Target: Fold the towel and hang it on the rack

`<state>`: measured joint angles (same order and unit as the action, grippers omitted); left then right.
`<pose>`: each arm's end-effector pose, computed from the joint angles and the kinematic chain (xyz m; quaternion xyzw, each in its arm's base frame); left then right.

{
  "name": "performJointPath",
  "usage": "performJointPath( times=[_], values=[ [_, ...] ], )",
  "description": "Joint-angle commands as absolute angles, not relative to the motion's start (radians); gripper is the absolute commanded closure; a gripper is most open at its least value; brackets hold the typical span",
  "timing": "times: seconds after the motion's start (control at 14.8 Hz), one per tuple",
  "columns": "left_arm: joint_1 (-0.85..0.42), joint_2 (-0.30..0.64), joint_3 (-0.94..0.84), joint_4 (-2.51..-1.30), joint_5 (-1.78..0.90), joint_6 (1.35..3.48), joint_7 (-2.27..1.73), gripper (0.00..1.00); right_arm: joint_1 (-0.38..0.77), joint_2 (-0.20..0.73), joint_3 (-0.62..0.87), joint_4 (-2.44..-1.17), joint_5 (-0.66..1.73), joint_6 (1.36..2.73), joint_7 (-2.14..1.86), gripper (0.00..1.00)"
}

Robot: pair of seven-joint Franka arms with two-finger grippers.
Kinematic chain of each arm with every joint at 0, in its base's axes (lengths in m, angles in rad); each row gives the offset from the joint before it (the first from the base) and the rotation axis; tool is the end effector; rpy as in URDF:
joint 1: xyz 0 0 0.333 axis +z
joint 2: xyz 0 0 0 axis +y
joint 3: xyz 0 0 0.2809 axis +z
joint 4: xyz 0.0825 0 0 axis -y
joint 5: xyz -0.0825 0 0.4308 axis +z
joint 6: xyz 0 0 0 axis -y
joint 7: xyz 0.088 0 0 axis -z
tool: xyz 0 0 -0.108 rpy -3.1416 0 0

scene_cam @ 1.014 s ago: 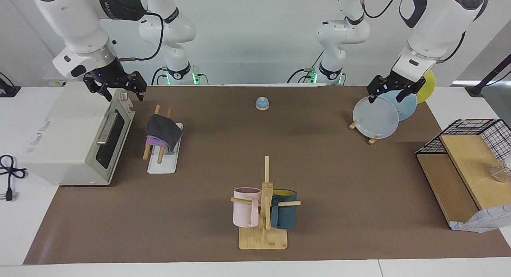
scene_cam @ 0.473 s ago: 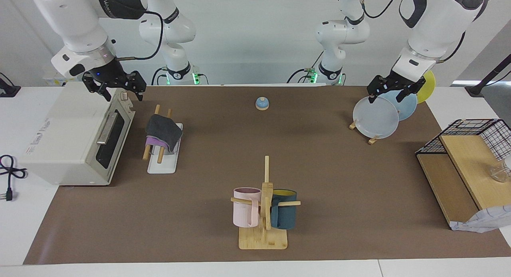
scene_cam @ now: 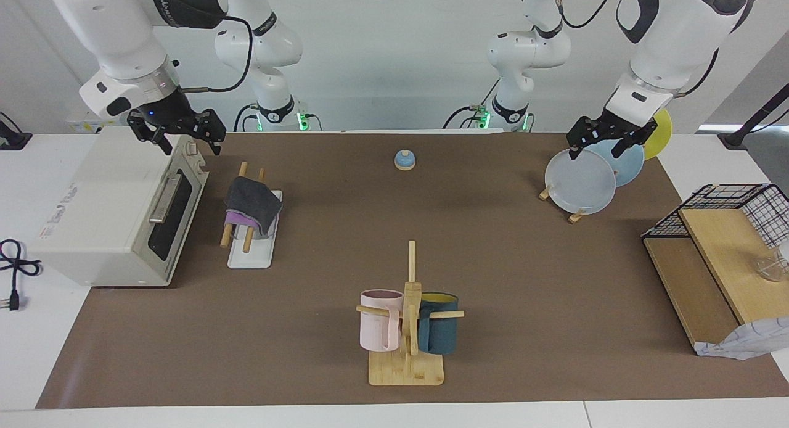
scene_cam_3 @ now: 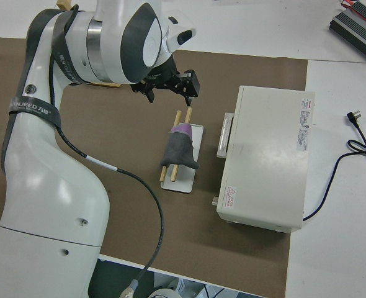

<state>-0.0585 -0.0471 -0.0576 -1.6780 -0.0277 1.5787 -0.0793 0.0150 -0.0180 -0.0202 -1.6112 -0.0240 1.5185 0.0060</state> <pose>0.5821 -0.0715 0.5615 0.9994 -0.0179 -0.0272 0.0099 0.5896 -0.0059 0.5739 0.9992 -0.0058 -0.0373 0.0118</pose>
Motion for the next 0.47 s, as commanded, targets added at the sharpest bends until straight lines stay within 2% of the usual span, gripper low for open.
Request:
performJointPath(
  times=[0.0, 0.41],
  values=[
    [-0.06, -0.052, -0.052, -1.671, -0.009, 1.572, -0.08, 0.0, -0.006, -0.028, -0.003, -1.626, -0.012, 1.534, 0.021, 0.0],
    [-0.06, -0.052, -0.054, -1.669, -0.009, 1.572, -0.08, 0.0, -0.015, -0.028, -0.011, -1.626, -0.012, 1.532, 0.021, 0.0]
  ],
)
